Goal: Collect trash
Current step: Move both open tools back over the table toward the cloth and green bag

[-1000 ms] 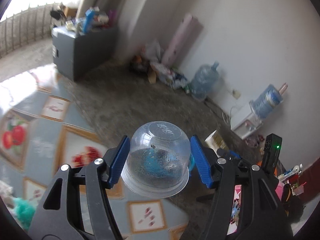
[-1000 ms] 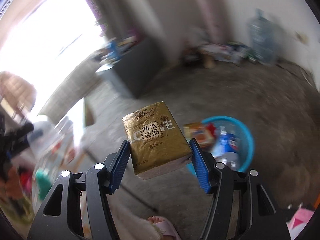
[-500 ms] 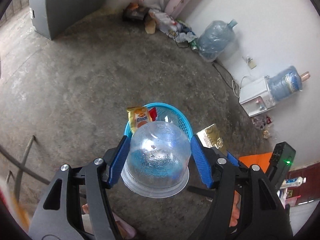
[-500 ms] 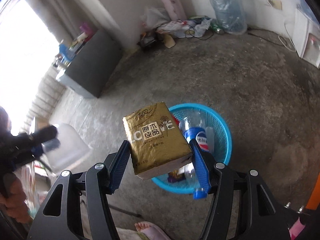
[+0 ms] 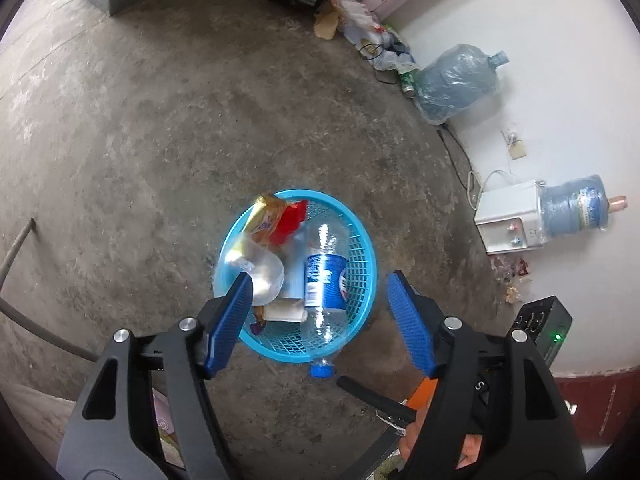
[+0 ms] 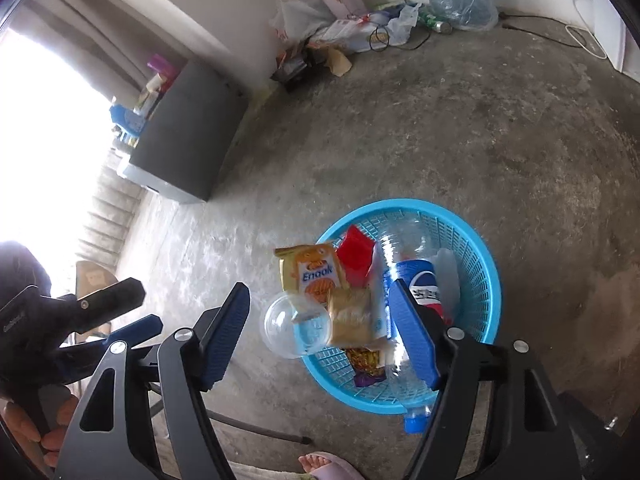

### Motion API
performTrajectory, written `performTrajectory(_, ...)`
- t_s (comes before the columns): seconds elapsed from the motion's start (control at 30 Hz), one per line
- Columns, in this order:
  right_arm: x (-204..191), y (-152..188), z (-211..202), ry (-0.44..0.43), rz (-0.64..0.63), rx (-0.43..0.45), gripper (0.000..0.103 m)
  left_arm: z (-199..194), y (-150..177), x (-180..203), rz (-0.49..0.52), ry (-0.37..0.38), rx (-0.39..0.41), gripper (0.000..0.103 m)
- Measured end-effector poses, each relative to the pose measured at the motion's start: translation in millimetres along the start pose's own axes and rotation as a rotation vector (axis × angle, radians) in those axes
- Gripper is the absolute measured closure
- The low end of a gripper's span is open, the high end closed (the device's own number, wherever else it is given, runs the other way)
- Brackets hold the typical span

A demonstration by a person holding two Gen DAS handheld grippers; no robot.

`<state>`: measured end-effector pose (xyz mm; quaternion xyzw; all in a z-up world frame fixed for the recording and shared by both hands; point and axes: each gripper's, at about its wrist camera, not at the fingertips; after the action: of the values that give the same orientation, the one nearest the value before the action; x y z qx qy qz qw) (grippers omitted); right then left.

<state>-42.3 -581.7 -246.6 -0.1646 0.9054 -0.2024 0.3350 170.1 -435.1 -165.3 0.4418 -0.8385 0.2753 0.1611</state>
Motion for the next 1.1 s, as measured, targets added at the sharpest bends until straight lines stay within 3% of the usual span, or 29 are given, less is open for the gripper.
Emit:
performTrajectory(0.3, -21.2, -0.1, -46.4, 0.001, -0.071, 0.080, 0.033, -65.1, 2.1, 17.4, 0.089, 0.063, 0.073, 0.037)
performTrajectory(0.57, -77.3, 14.6, -93.4, -0.075, -0.206, 0.118, 0.033, -181.1, 22.0, 5.4, 0.211, 0.051, 0.263, 0.037)
performTrajectory(0.7, -103.4, 30.6, -109.1, -0.185, -0.244, 0.089, 0.033, -240.4, 52.2, -19.8, 0.230, 0.007, 0.353, 0.037)
performTrajectory(0.9, -159.5, 61.9, -123.9, -0.281, -0.385, 0.028, 0.033, -318.3, 90.6, -63.0, 0.220, -0.050, 0.479, 0.037)
performTrajectory(1.1, -215.0, 99.6, -141.3, -0.421, -0.471, -0.026, 0.033, -397.2, 128.8, -139.7, 0.095, -0.168, 0.626, 0.037)
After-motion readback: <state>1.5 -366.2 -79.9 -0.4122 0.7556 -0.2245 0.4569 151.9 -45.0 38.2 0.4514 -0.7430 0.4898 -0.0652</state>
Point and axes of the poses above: each gripper's, at about its wrist camera, not at the fingertips, and z roughly the way its jaws point, x to its right, y to its underside, and after that the axes turned 10 degrees about x, right-handed
